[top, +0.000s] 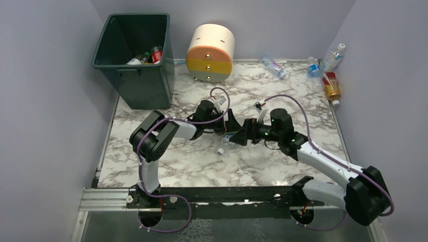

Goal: Put the plastic bottles in the bin
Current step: Pick up the plastic bottle at the center of the board.

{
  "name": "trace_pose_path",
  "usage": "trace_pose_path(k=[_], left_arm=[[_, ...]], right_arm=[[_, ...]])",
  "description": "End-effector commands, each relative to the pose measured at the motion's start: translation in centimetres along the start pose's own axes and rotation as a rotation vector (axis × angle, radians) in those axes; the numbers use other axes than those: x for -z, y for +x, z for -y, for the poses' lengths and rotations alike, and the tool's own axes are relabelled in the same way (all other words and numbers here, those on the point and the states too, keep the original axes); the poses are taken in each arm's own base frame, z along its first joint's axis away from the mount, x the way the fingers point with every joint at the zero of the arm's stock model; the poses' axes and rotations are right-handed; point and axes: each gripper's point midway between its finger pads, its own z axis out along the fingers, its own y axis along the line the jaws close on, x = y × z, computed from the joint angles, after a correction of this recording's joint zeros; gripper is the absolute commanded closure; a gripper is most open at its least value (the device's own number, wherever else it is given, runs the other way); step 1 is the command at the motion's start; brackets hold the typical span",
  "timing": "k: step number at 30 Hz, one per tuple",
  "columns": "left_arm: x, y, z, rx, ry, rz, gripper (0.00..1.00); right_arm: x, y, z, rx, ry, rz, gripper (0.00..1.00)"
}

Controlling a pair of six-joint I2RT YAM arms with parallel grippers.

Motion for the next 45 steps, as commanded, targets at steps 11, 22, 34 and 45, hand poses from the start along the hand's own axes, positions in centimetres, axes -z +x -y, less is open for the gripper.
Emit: trace_pose_path(k=[11,22,34,45], left_arm=[[-0.5,2.5,-2.1,-0.223,-0.346,-0.086,0.01],[-0.1,3.6,-1.9,-0.290,-0.375,-0.139,0.01],[0.5,4.0,-1.3,-0.292,-0.382,-0.139,0.14],[-0.3,4.0,-1.3,-0.368,-0.342,-0.164,0.30]], right_arm=[[2.4,1.1,-0.5,-0.010,0.022,0.027,0.01],[3.7,1.1,-1.4,-0.001,0.009,0.049,0.01],[4.0,1.4,-1.3,-0.018,0.015,0.058,0.01],[2.6,0.7,0.2,-0.017,0.082,0.033,0.01]])
